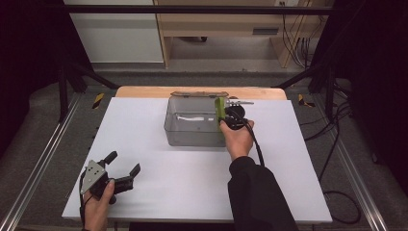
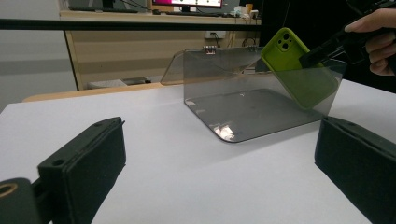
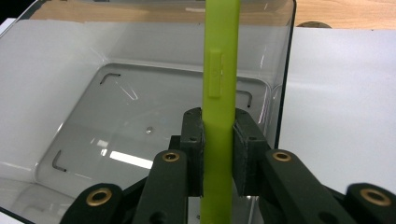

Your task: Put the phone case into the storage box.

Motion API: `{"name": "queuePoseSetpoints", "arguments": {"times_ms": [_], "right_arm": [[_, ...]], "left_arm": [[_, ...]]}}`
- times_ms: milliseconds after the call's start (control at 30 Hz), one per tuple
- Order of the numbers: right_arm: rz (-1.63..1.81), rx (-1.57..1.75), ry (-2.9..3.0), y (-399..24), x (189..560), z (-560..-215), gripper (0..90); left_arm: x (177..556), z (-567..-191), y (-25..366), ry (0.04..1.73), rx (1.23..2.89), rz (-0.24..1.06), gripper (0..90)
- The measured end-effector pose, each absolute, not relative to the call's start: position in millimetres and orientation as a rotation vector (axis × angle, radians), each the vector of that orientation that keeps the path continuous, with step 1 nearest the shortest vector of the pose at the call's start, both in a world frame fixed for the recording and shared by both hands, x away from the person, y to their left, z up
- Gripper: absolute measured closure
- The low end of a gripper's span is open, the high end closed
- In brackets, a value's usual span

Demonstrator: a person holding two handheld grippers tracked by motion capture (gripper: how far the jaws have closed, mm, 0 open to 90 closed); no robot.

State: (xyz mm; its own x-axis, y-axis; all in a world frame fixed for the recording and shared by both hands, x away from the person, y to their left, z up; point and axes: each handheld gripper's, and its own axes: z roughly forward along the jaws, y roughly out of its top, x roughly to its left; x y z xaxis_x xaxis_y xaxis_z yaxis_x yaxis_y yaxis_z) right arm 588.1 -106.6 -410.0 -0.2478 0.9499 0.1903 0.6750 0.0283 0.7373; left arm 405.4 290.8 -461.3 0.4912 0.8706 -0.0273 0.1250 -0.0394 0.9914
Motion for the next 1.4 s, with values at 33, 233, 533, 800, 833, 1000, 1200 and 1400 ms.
{"name": "queuePoseSetpoints", "arguments": {"times_ms": [33, 233, 533, 800, 833, 1000, 1200, 1400], "right_arm": [[1.065, 1.653, 1.959, -106.4, 588.1, -410.1, 76.8], [1.058, 1.644, 1.957, -105.2, 588.7, -411.2, 76.2], [1.048, 1.637, 1.953, -103.9, 588.5, -411.1, 75.3], [1.059, 1.626, 1.943, -104.3, 587.5, -409.5, 74.0], [1.063, 1.623, 1.936, -104.4, 587.3, -408.9, 73.9], [1.07, 1.619, 1.928, -105.8, 586.6, -407.2, 74.0], [1.08, 1.614, 1.921, -106.0, 585.7, -405.7, 74.1], [1.096, 1.599, 1.915, -104.8, 584.2, -404.1, 74.3]], "left_arm": [[405.4, -461.4, 290.7, 0.905, 1.509, 0.759, 1.9], [405.5, -461.4, 290.6, 0.905, 1.508, 0.757, 1.9], [405.6, -461.3, 290.6, 0.903, 1.508, 0.756, 1.9], [405.7, -461.4, 290.6, 0.904, 1.508, 0.756, 1.9], [405.6, -461.4, 290.5, 0.903, 1.508, 0.756, 1.9], [405.6, -461.3, 290.5, 0.902, 1.509, 0.756, 1.9], [405.7, -461.3, 290.5, 0.899, 1.509, 0.757, 2.0], [405.6, -461.2, 290.2, 0.899, 1.511, 0.756, 1.9]]}}
